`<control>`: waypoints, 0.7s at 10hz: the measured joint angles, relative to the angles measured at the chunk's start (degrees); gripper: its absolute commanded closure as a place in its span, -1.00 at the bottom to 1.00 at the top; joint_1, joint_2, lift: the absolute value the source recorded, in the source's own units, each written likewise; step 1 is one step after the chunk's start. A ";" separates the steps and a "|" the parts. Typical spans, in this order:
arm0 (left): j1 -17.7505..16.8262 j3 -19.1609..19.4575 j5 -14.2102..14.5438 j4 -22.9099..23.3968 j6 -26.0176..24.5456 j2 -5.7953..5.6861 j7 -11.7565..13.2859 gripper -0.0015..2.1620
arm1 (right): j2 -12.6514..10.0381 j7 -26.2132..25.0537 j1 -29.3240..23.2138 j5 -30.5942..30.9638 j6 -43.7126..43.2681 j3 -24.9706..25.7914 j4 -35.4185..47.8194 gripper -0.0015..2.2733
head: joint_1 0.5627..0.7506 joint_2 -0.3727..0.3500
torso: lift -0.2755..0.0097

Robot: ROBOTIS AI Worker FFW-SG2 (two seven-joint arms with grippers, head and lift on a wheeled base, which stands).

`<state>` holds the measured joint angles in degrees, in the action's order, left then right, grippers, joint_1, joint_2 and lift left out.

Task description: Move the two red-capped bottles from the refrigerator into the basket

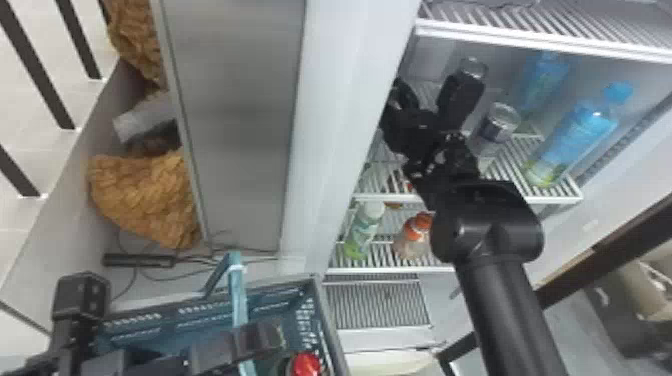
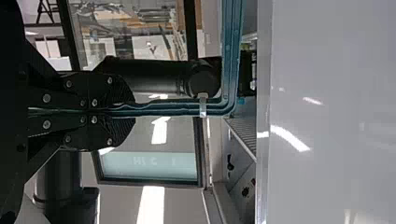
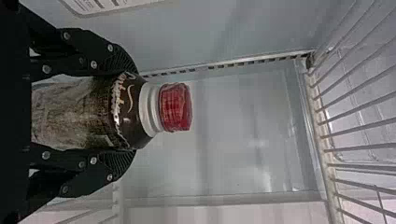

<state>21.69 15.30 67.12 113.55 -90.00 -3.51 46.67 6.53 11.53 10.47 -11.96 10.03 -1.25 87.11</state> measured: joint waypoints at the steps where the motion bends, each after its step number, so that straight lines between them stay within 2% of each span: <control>1: -0.02 -0.07 -0.01 0.00 0.00 0.00 0.00 0.11 | 0.11 -0.01 -0.99 -0.13 -0.04 0.37 1.58 0.12 | 0.41 -0.56 | 0.93; 4: -0.04 -0.12 -0.05 0.00 0.00 0.00 0.00 0.11 | 0.57 0.03 -5.53 -1.67 0.45 1.02 9.03 0.12 | 0.41 -0.58 | 0.93; 7: 0.09 -0.16 -0.05 0.00 0.00 -0.18 0.00 0.11 | 1.40 0.07 -11.98 -4.18 4.52 1.73 19.33 0.12 | 0.41 -0.59 | 0.93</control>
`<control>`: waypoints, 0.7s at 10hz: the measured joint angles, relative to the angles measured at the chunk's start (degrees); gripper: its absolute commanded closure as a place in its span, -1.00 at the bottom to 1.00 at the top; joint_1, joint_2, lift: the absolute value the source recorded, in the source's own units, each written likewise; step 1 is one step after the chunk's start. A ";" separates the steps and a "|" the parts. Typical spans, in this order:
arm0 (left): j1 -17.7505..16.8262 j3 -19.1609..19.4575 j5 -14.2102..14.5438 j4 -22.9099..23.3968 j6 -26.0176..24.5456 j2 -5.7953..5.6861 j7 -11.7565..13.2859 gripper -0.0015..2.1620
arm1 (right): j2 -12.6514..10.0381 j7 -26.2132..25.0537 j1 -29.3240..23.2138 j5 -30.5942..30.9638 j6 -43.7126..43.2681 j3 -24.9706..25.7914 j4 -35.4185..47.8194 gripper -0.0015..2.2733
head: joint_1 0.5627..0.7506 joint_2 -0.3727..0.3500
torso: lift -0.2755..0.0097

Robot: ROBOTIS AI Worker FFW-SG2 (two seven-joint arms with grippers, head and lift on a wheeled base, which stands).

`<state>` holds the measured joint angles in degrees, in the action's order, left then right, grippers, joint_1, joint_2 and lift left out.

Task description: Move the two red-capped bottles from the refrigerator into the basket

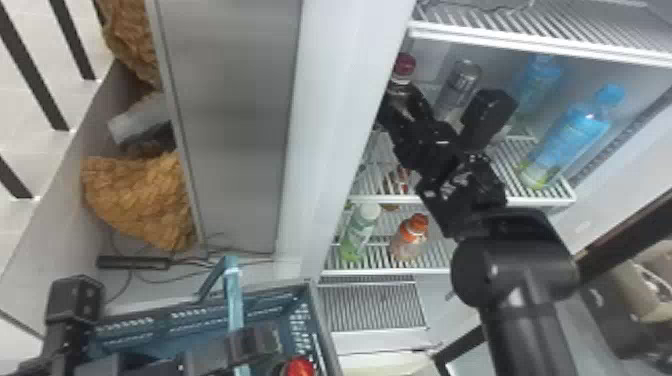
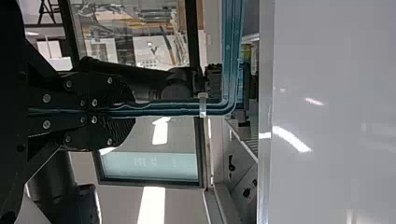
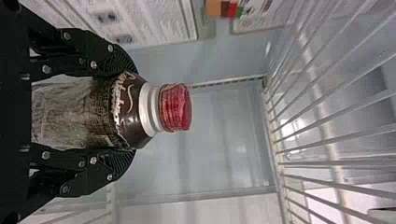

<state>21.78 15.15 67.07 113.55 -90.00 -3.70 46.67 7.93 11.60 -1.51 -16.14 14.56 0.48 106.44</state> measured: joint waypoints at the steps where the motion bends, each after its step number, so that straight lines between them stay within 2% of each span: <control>1: 0.01 0.03 0.00 0.00 0.00 -0.07 0.00 0.11 | 0.19 0.00 -2.64 -0.85 1.21 0.60 3.87 0.12 | 0.41 -0.59 | 0.93; 7: 0.13 0.05 0.00 0.00 0.00 -0.08 -0.13 0.11 | 1.69 0.53 -18.09 -5.81 7.19 4.58 23.82 0.12 | 0.41 -0.66 | 0.93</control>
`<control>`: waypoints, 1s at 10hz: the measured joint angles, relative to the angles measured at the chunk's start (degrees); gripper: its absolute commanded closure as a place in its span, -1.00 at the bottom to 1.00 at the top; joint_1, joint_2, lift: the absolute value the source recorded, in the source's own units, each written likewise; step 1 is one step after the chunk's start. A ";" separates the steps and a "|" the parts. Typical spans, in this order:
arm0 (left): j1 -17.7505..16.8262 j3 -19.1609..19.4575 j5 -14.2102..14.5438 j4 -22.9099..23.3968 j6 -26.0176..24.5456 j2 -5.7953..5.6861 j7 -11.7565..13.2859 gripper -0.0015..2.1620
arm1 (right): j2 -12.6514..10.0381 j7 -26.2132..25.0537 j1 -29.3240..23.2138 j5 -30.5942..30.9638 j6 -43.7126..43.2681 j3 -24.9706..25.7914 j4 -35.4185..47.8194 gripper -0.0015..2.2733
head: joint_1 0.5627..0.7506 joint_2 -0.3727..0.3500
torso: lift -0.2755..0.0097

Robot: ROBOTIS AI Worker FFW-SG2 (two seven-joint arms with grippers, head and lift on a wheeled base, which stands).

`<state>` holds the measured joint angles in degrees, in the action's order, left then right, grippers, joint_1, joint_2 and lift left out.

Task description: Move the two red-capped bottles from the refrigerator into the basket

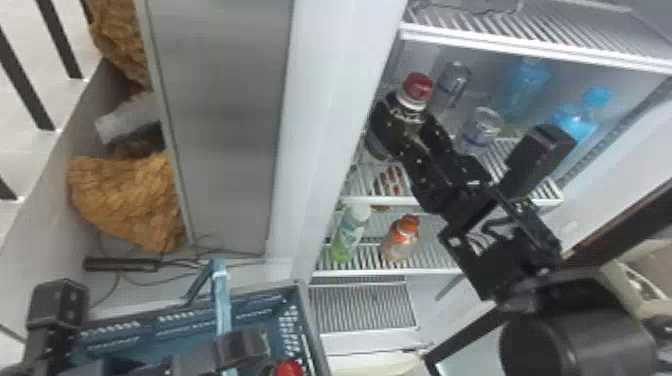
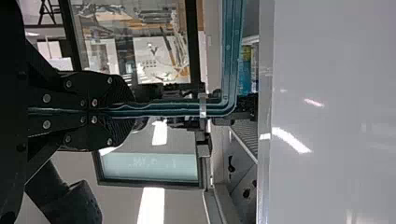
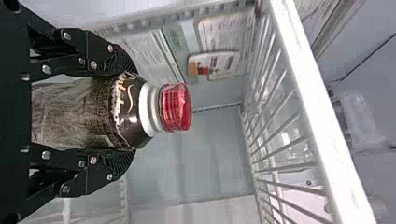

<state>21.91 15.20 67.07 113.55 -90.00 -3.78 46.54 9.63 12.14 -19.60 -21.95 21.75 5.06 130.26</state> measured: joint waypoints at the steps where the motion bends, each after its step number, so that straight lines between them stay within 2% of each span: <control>1: -0.03 0.00 0.00 0.00 0.00 0.00 -0.05 0.11 | 0.07 0.41 -3.03 -0.83 0.89 1.07 3.06 0.12 | 0.41 -0.68 | 0.93; 5: -0.09 -0.08 0.45 0.00 0.00 0.14 -0.14 0.11 | 0.01 2.85 -13.56 -4.15 5.97 3.69 13.03 0.12 | 0.41 -0.70 | 0.93; 8: -0.23 -0.14 0.82 0.00 0.00 0.26 -0.14 0.11 | -0.65 6.46 -18.43 -5.10 10.38 3.48 16.87 0.12 | 0.41 -0.60 | 0.93; 10: -0.26 -0.12 1.13 0.00 0.00 0.33 -0.14 0.11 | -0.75 9.57 -19.59 -5.36 14.20 3.09 17.78 0.12 | 0.41 -0.53 | 0.93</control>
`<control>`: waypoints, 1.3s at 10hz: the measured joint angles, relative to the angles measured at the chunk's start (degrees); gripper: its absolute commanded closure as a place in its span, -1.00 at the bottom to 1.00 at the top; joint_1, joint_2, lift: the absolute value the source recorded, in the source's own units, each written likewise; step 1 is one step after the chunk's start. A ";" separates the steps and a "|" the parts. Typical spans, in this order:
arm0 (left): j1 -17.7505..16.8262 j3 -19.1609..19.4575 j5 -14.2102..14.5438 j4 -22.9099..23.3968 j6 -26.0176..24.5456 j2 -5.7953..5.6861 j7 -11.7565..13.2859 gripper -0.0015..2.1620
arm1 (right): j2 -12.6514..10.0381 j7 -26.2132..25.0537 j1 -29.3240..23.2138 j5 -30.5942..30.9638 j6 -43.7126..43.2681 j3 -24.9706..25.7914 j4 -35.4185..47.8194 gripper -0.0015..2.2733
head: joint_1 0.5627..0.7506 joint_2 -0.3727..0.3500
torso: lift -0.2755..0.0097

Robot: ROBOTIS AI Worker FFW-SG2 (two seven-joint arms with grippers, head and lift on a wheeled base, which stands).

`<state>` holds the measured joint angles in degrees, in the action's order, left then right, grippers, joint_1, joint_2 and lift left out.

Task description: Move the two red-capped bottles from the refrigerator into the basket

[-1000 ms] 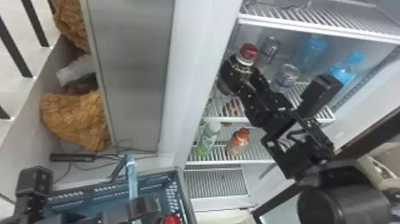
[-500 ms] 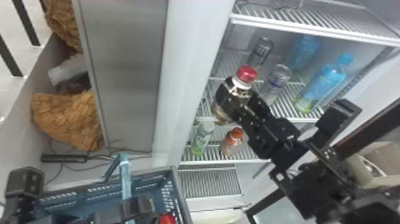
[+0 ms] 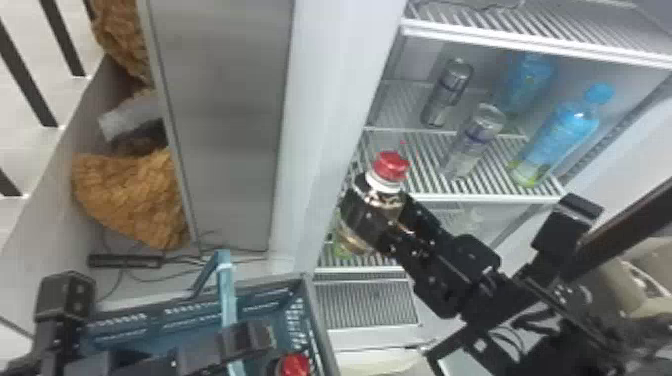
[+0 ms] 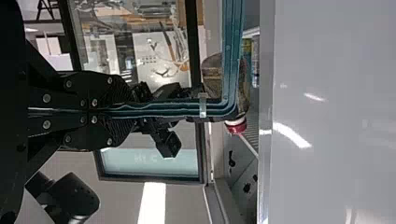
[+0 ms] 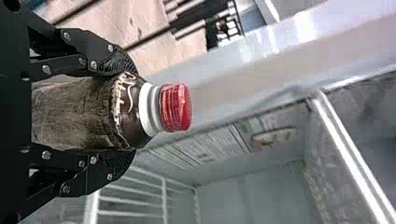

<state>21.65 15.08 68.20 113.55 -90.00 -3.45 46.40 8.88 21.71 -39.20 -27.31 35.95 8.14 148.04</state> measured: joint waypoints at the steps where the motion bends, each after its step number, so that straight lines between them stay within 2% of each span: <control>1: 0.00 0.00 0.02 0.00 0.00 0.06 -0.02 0.11 | 0.01 1.68 0.03 0.00 2.20 -0.19 -0.01 0.12 | 0.41 -0.48 | 0.93; 3: 0.00 0.01 0.03 0.00 0.00 0.20 -0.08 0.11 | 0.46 4.60 0.90 -0.11 5.37 -1.33 -1.61 0.12 | 0.41 -0.42 | 0.93; 9: 0.00 0.00 0.24 -0.14 0.00 0.29 -0.18 0.11 | 2.36 11.82 6.85 -1.72 12.83 -7.84 -9.45 0.08 | 0.41 -0.04 | 0.93; 11: 0.10 0.00 0.28 -0.14 0.00 0.29 -0.18 0.11 | 2.99 12.89 8.56 -4.10 13.77 -9.63 -12.37 -0.87 | 0.41 0.08 | 0.93; 12: 0.13 0.00 0.41 -0.14 0.00 0.29 -0.18 0.11 | 3.06 13.00 8.77 -4.72 13.02 -9.91 -13.11 -0.98 | 0.41 0.09 | 0.93; 13: 0.15 0.03 0.50 -0.14 0.00 0.29 -0.18 0.11 | 3.07 13.00 8.82 -4.87 12.38 -9.88 -13.41 -0.88 | 0.41 0.09 | 0.93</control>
<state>21.80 15.11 68.69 113.41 -90.00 -3.16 46.23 11.94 34.71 -30.38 -32.18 48.33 -1.74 134.64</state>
